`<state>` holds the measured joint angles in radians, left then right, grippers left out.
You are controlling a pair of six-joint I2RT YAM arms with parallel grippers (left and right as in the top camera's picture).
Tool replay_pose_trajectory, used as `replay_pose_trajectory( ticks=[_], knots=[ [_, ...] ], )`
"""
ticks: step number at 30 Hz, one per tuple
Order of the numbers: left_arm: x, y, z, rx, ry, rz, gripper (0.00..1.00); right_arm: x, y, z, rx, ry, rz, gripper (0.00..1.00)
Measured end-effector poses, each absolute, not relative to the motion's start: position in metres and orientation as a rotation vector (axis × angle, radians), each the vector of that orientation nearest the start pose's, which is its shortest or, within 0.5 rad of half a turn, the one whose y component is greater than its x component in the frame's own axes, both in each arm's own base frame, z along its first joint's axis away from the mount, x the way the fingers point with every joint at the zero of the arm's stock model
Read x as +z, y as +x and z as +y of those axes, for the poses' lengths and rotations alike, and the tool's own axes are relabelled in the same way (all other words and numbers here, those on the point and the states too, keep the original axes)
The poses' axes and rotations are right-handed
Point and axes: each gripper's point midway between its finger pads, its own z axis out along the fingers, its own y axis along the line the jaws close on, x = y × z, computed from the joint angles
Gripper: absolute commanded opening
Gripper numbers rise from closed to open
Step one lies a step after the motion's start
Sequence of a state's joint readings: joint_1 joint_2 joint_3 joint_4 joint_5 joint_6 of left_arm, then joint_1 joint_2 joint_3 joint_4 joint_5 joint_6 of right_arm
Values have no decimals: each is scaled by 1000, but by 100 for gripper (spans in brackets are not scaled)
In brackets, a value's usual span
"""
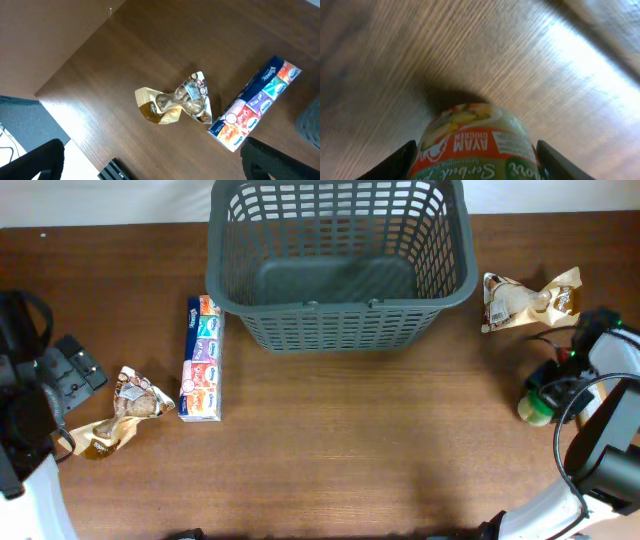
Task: Pack container
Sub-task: 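Carry the jar with the right gripper over the gray basket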
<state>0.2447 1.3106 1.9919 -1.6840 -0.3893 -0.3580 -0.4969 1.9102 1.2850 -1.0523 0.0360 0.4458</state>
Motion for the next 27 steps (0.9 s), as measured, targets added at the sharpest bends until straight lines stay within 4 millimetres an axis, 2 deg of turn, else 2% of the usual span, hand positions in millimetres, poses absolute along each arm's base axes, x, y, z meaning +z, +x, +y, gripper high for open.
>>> replay_pose_trajectory(
  ticks=[4, 7, 11, 12, 14, 15, 18, 19, 21, 22, 23, 25, 27],
  knots=[
    [373, 207, 119, 454, -886, 2362, 99, 59, 297, -168, -56, 1448, 2847, 4],
    [373, 207, 119, 454, -886, 2364, 99, 111, 328, -185, -61, 1385, 2743, 4],
    [373, 207, 118, 450, -885, 2365, 99, 193, 373, -200, -47, 1218, 2561, 4],
    [373, 208, 118, 449, -885, 2363, 99, 223, 390, -198, -28, 1132, 2499, 4],
    [373, 208, 118, 449, -885, 2363, 99, 268, 412, -186, 6, 998, 2412, 4],
    [373, 208, 118, 449, -885, 2363, 99, 304, 427, -171, 36, 885, 2343, 4],
    [373, 208, 118, 449, -885, 2364, 99, 380, 452, -114, 121, 633, 2193, 4],
    [373, 208, 118, 449, -885, 2364, 99, 398, 456, -95, 146, 566, 2158, 4],
    [373, 208, 118, 449, -885, 2364, 99, 444, 460, -37, 231, 381, 2060, 4],
    [373, 208, 118, 449, -885, 2364, 99, 467, 458, 11, 306, 246, 2010, 4],
    [373, 208, 118, 449, -885, 2363, 99, 474, 457, 36, 334, 168, 1995, 4],
    [373, 208, 118, 448, -885, 2364, 99, 479, 455, 73, 363, 42, 1980, 4],
    [373, 208, 118, 449, -885, 2364, 99, 474, 454, 107, 379, -73, 1993, 4]
  ],
)
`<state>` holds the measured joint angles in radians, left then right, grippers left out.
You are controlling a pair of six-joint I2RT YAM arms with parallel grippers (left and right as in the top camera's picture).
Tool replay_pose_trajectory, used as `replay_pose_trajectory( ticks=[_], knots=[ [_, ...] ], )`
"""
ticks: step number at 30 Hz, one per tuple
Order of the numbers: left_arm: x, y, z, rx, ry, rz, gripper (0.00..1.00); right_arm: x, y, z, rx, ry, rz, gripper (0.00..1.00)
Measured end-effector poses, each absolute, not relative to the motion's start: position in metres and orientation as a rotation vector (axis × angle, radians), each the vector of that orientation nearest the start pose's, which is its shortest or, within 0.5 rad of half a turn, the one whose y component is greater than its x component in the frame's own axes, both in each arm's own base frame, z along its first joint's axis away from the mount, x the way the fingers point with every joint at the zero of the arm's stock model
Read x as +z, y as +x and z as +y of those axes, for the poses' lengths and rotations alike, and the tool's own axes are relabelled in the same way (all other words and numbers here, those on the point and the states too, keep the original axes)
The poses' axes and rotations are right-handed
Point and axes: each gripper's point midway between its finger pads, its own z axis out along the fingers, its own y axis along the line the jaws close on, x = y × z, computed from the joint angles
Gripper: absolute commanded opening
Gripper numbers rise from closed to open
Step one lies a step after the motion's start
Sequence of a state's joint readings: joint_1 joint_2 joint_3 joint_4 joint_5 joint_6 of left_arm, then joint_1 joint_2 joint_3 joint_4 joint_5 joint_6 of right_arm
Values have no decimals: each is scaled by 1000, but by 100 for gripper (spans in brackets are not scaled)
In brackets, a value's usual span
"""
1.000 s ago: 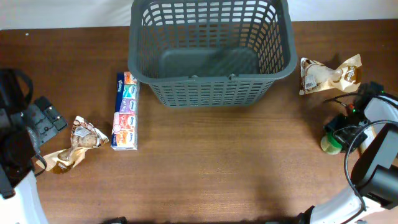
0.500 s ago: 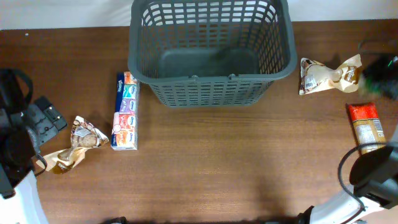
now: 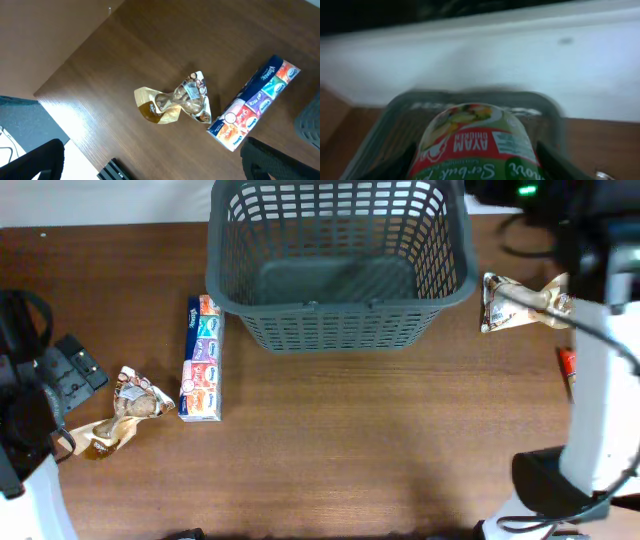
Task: Pack container
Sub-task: 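Carry the jar with the right gripper over the gray basket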
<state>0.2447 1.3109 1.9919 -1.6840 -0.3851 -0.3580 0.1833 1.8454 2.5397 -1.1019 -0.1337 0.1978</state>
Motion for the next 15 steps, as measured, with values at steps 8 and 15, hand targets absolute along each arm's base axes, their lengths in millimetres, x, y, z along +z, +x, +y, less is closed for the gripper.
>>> replay_pose_trajectory(
  ticks=[8, 15],
  knots=[
    [373, 208, 118, 449, -885, 2364, 99, 403, 490, 159, 337, -188, 2138, 4],
    [373, 208, 118, 448, -885, 2364, 99, 305, 520, 162, 267, -171, 2371, 4]
  ],
)
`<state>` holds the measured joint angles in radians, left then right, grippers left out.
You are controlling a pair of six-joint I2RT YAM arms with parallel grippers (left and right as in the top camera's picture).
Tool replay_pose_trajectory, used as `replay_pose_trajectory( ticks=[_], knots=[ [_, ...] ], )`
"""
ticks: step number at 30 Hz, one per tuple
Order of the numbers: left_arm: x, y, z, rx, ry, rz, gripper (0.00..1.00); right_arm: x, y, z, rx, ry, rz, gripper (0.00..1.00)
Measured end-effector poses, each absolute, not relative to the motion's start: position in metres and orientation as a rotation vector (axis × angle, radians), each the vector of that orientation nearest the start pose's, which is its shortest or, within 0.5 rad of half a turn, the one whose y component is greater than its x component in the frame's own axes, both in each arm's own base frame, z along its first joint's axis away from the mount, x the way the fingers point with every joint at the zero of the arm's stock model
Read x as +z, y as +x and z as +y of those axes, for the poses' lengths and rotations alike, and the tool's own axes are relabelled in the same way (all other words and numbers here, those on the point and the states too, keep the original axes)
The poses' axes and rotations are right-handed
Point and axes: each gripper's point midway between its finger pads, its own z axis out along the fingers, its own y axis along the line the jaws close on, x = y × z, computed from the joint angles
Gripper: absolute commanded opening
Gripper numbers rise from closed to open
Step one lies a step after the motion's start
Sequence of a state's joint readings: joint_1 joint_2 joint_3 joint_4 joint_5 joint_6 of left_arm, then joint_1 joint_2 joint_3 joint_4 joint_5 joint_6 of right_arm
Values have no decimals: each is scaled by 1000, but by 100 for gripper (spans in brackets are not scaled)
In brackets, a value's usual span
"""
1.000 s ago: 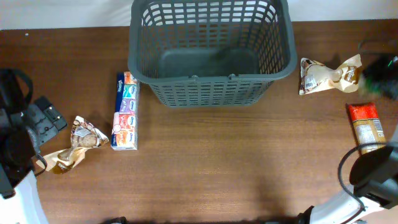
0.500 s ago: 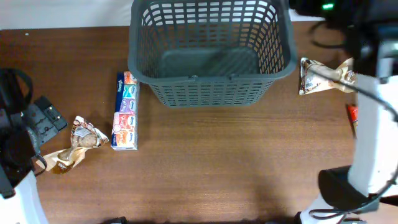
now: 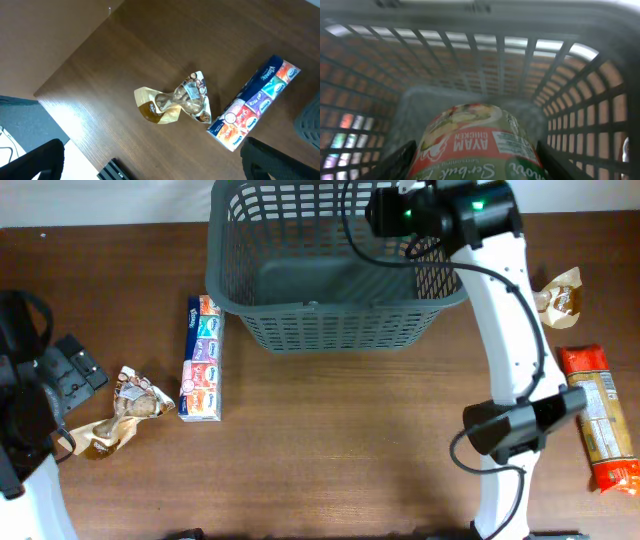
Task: Pack container
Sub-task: 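Carry the jar with the right gripper over the gray basket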
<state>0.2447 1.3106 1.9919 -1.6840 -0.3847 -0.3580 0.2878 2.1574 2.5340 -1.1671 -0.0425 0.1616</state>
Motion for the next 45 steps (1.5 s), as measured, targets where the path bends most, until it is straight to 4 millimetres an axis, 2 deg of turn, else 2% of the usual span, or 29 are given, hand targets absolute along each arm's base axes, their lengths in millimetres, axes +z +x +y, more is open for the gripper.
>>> replay_pose_trajectory(
  ticks=[2, 11, 17, 28, 38, 45],
  knots=[
    [373, 208, 118, 449, -885, 2364, 99, 288, 521, 162, 257, -172, 2415, 4],
    [373, 208, 118, 448, -885, 2364, 99, 245, 507, 158, 221, -179, 2578, 4],
    [373, 208, 118, 448, -885, 2364, 99, 207, 502, 156, 193, -182, 2698, 4],
    [373, 208, 118, 448, -885, 2364, 99, 167, 500, 155, 167, -183, 2803, 4],
    [373, 208, 118, 448, -885, 2364, 99, 98, 490, 152, 114, -187, 2987, 5],
    [373, 208, 118, 448, -885, 2364, 99, 92, 483, 150, 102, -189, 3025, 7]
  ],
)
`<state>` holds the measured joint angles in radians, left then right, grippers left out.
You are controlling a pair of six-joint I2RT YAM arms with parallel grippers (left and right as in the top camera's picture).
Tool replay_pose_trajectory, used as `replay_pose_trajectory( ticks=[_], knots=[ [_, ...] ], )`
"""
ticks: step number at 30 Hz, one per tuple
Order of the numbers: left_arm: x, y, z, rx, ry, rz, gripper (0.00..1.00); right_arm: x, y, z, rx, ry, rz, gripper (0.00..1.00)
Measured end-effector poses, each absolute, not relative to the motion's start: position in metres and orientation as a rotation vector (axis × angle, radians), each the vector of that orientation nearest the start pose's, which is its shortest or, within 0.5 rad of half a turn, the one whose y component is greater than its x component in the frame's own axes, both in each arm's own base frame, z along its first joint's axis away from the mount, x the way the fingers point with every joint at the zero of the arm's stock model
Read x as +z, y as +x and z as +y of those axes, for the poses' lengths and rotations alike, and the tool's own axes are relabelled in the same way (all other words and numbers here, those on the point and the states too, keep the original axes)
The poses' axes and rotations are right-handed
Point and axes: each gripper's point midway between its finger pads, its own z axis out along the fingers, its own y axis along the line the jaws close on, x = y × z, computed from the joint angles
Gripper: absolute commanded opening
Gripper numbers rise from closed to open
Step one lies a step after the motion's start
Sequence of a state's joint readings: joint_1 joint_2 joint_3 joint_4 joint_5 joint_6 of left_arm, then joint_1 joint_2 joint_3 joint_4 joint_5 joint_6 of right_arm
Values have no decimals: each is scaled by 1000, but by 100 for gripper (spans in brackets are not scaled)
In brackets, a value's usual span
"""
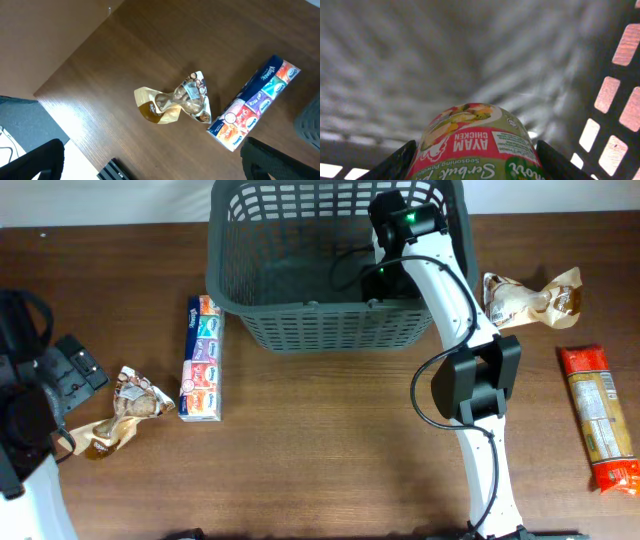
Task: Pack container
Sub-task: 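Carry the jar with the right gripper over the gray basket, then lower the jar into the basket and open the right gripper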
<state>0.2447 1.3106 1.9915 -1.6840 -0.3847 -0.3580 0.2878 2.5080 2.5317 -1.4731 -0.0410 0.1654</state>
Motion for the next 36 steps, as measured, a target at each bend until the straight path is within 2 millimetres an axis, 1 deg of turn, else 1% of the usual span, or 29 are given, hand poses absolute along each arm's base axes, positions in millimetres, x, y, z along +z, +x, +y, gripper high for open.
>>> replay_pose_trajectory(
  ticks=[6, 10, 15, 17, 20, 22, 23, 24, 25, 26, 27, 31, 36],
  knots=[
    [373, 208, 118, 448, -885, 2364, 99, 90, 477, 147, 76, -189, 3053, 7],
    [373, 208, 118, 448, -885, 2364, 99, 89, 476, 145, 64, -188, 3055, 7],
    [373, 208, 118, 448, -885, 2364, 99, 88, 475, 145, 61, -190, 3063, 8],
    [373, 208, 118, 448, -885, 2363, 99, 88, 473, 144, 58, -189, 3072, 12],
    [373, 208, 118, 448, -885, 2364, 99, 87, 471, 143, 55, -189, 3079, 23],
    [373, 208, 118, 448, -885, 2364, 99, 87, 471, 143, 53, -189, 3081, 38],
    [373, 208, 118, 448, -885, 2364, 99, 87, 471, 143, 50, -190, 3081, 50],
    [373, 208, 118, 448, -885, 2364, 99, 87, 471, 143, 49, -190, 3081, 57],
    [373, 208, 118, 448, -885, 2364, 99, 87, 471, 143, 49, -190, 3081, 66],
    [373, 208, 118, 448, -885, 2364, 99, 87, 471, 143, 48, -187, 3082, 73],
    [373, 208, 118, 448, -885, 2364, 99, 86, 470, 143, 48, -184, 3084, 78],
    [373, 208, 118, 448, -885, 2364, 99, 86, 470, 142, 44, -179, 3084, 86],
    [373, 208, 118, 448, -885, 2364, 99, 86, 470, 142, 43, -173, 3085, 91]
  ],
)
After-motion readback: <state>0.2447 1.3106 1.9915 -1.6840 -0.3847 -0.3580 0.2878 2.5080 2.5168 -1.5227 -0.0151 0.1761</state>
